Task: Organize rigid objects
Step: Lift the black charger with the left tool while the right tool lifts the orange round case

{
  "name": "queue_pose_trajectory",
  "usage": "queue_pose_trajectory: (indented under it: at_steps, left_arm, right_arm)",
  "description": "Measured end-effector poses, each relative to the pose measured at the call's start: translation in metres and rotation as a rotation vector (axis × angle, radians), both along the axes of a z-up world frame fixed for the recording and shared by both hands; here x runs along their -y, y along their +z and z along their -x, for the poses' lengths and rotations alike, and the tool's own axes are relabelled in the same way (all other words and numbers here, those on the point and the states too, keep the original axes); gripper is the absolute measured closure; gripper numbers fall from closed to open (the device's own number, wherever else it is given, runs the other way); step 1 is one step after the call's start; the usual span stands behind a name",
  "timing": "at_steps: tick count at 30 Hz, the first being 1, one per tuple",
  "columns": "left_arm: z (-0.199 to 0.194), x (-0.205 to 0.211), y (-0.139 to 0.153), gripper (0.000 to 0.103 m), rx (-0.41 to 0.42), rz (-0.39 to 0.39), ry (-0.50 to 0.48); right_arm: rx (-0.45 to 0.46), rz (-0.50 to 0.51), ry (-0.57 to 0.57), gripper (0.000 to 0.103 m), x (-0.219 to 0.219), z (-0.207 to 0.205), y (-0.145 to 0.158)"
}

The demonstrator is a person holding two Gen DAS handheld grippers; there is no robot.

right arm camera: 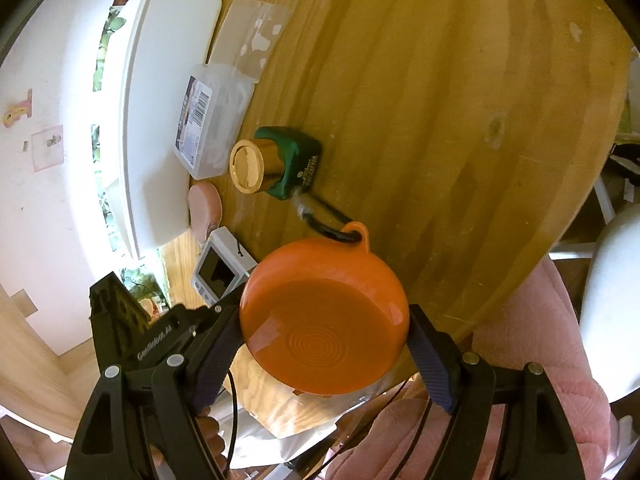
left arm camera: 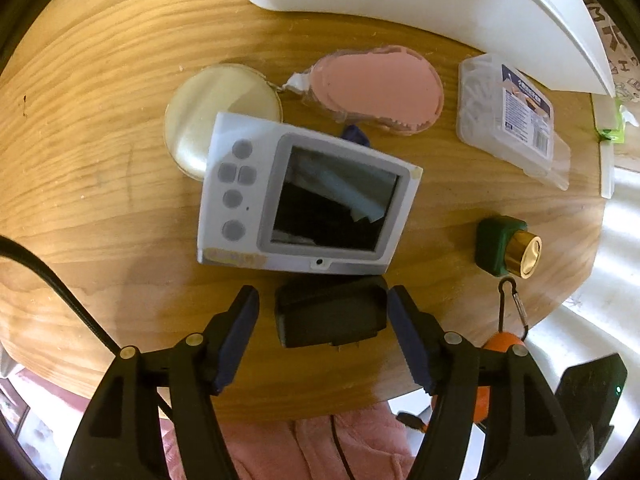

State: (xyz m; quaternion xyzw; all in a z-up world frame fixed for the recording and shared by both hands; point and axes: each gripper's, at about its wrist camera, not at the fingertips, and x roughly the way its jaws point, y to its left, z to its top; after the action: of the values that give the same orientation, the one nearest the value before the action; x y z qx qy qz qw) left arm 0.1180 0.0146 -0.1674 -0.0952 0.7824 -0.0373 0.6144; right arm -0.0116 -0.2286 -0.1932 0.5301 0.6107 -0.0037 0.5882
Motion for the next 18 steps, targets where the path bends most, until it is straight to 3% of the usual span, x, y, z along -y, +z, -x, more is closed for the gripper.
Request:
queue_pose_trajectory:
  at_steps: [9, 18]
  left_arm:
    - [-0.002, 0.030, -0.012, 0.036, -0.025, -0.026, -0.029]
    - [0.006, 0.035, -0.013, 0.037, -0.016, -0.038, -0.030]
  right_arm:
    - [0.014, 0.006, -0.016, 0.022, 0.001, 0.004, 0.010]
    - [0.027, 0.029, 0.026, 0.022, 0.020, -0.012, 0.014]
